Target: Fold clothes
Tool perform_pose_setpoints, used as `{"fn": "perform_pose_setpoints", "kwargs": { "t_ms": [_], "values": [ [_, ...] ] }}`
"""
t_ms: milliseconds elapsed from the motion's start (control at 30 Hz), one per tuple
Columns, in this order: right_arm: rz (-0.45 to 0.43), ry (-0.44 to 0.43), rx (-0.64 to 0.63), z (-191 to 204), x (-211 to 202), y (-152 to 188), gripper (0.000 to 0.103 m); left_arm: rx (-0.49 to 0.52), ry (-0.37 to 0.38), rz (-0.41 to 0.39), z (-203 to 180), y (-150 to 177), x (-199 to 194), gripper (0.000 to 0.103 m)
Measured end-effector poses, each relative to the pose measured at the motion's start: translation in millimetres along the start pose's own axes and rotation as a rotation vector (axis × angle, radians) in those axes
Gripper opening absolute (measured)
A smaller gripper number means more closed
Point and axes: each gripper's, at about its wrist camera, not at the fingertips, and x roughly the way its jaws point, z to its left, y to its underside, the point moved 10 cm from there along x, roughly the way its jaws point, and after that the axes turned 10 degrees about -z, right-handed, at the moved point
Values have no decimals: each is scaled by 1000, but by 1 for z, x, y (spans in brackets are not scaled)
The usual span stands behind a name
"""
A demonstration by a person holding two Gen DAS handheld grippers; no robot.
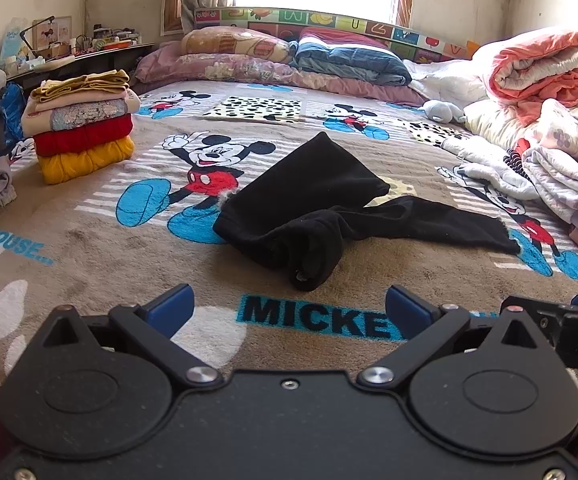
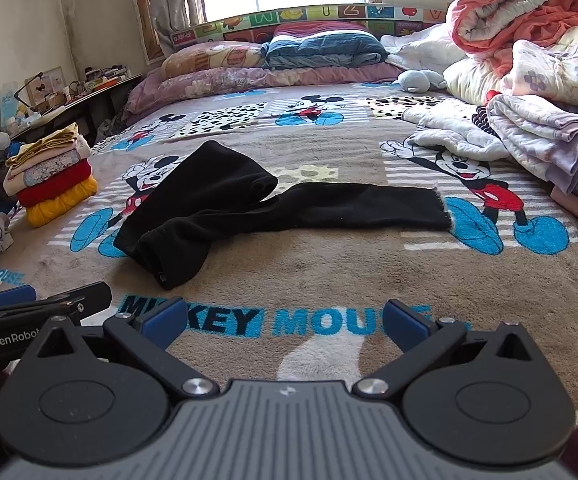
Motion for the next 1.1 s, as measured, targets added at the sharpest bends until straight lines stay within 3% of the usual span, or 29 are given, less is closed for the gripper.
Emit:
{"fn": "perform_pose_setpoints", "kwargs": {
  "t_ms": [1100],
  "values": [
    [8,-22,6,2,1,5,103,-9,10,-24,-1,-3,-2,103]
  ]
}}
